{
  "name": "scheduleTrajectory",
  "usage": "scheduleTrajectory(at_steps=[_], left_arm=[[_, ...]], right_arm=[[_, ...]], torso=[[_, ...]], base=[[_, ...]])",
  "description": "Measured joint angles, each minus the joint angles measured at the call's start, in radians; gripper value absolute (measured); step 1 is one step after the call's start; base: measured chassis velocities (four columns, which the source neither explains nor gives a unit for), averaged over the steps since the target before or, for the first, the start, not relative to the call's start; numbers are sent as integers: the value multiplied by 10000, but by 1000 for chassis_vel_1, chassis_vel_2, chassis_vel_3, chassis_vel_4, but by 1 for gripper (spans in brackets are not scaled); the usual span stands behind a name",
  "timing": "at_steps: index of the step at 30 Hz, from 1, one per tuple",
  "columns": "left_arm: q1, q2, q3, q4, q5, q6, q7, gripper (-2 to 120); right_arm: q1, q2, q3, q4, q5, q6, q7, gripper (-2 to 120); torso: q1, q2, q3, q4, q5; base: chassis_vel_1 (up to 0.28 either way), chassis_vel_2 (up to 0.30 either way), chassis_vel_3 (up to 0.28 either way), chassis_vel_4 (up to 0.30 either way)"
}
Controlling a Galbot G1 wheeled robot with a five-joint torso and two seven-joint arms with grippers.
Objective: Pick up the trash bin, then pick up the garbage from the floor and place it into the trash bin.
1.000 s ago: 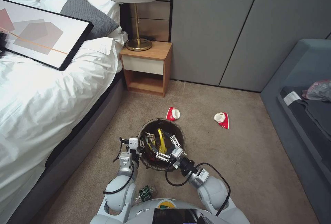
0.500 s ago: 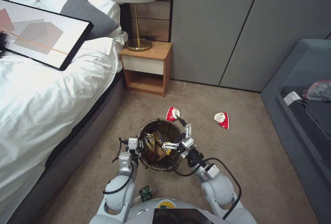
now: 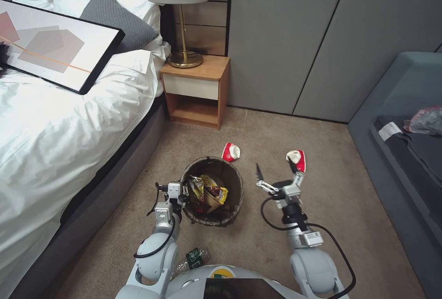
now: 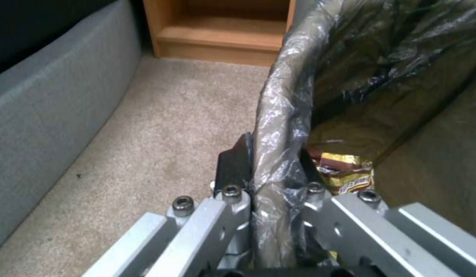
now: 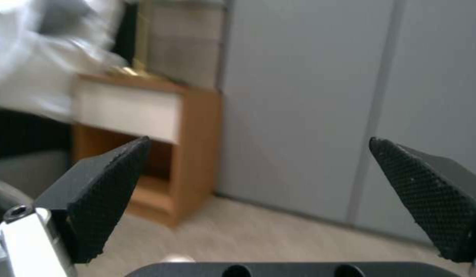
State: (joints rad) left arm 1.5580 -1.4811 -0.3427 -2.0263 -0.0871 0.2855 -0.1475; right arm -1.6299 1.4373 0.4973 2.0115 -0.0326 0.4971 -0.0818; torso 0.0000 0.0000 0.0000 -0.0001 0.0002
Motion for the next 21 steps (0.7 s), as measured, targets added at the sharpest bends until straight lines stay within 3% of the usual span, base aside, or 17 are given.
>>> scheduleTrajectory(at_steps=[3, 4, 9, 21], left_arm=[[0, 0, 0, 0, 0, 0, 0, 5], [2, 17, -22, -21, -21, 2, 1, 5], [6, 16, -35, -30, -22, 5, 0, 5], [9, 6, -31, -45, -18, 14, -3, 5]], right_arm=[[0, 0, 0, 0, 0, 0, 0, 100], [-158, 124, 454, -512, 31, 106, 744, 100], [-222, 258, 802, -1027, 237, 405, 1145, 100], [-246, 633, 1428, -2120, 687, 1309, 1394, 100]], torso=[[0, 0, 0, 0, 0], [0, 0, 0, 0, -1], [0, 0, 0, 3, -1], [0, 0, 0, 0, -1]], base=[[0, 0, 0, 0], [0, 0, 0, 0], [0, 0, 0, 0], [0, 0, 0, 0]])
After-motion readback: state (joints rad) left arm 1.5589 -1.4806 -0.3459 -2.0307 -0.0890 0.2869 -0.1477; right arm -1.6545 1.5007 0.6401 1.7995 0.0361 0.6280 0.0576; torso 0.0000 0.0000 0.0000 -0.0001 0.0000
